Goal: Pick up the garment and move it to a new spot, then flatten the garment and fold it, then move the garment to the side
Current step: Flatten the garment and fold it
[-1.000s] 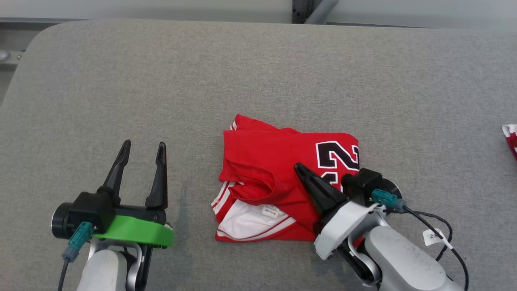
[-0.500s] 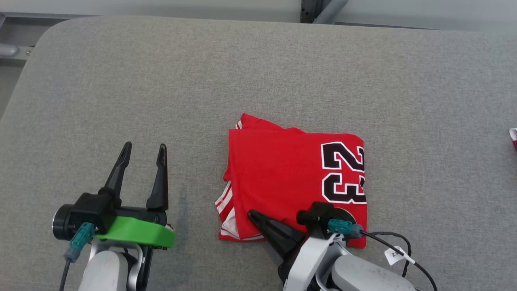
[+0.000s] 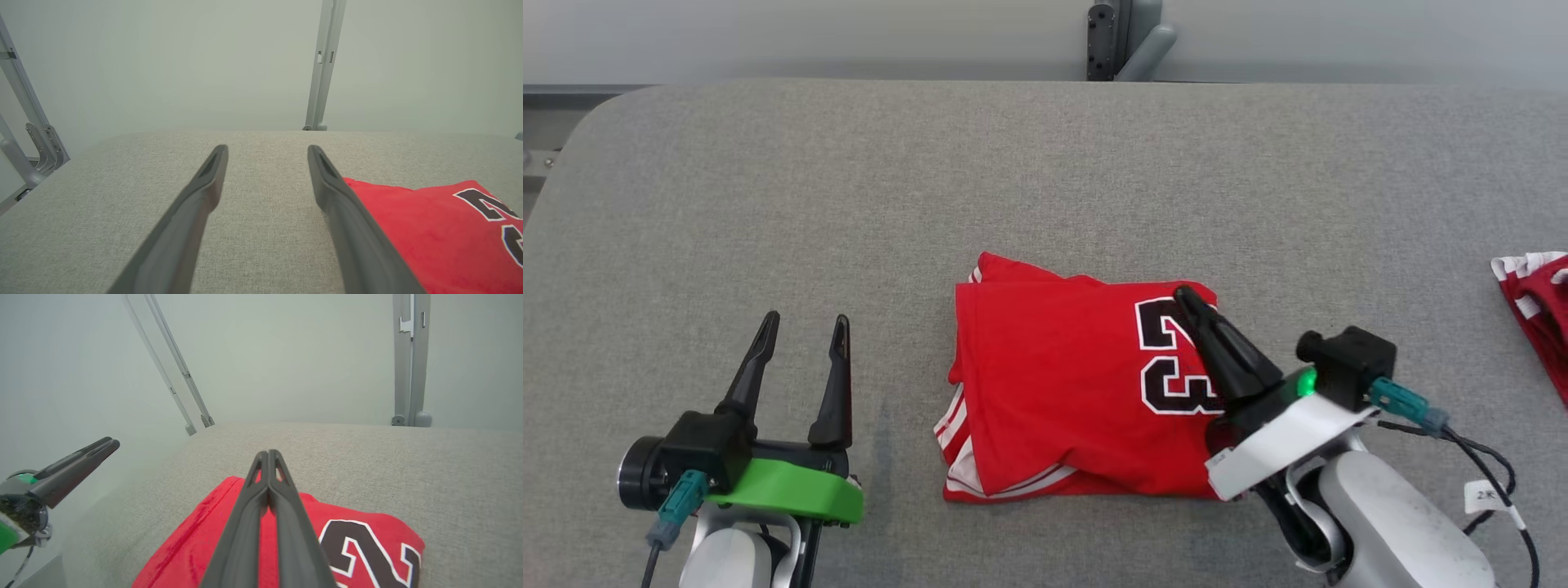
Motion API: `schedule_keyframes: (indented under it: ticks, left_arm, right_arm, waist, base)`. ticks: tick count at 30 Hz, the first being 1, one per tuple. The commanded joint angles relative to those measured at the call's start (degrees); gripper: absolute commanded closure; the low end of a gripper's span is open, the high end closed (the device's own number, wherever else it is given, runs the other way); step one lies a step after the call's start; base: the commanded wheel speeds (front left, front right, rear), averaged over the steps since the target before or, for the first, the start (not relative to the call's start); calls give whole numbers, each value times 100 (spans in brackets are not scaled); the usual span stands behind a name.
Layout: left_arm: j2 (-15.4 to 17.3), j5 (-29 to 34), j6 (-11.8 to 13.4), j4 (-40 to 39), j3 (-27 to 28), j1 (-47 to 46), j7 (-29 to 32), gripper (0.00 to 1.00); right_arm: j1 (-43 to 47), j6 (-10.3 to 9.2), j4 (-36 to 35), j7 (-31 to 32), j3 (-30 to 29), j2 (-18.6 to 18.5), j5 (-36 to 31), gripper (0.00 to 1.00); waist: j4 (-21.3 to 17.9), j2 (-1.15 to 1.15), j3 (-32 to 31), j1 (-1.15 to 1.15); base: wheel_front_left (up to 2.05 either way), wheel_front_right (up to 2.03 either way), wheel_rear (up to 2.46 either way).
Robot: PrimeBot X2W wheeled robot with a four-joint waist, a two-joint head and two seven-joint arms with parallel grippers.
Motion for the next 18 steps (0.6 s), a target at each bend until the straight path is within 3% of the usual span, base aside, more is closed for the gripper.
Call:
schedule_keyframes:
  ticks: [1, 8, 9, 10, 18]
  left_arm:
    - [47, 28, 3, -2, 21, 99, -17, 0]
    - [80, 47, 47, -47, 55, 203, -17, 0]
    - [88, 45, 58, -53, 62, 212, -17, 0]
    - [93, 40, 66, -55, 67, 214, -18, 0]
    - [149, -6, 94, -67, 103, 283, -18, 0]
  right_arm:
    - [190, -1, -58, -21, -206, -31, -105, 100]
    - [790, -1, -128, -22, -1593, -100, -529, 100]
    - [861, -1, -97, -22, -1781, -113, -590, 68]
    - [924, -1, -78, -20, -1943, -123, -660, 0]
    - [1249, -1, -144, 118, -2796, -35, -1061, 0]
  waist:
    - [-104, 0, -101, 0]
    - [-273, 0, -240, 0]
    - [-295, 0, -251, 0]
    - [-313, 0, -266, 0]
    - [-432, 0, -365, 0]
  base:
    - [0, 0, 0]
    - [0, 0, 0]
    - [0, 0, 0]
    - [0, 0, 0]
    - [0, 0, 0]
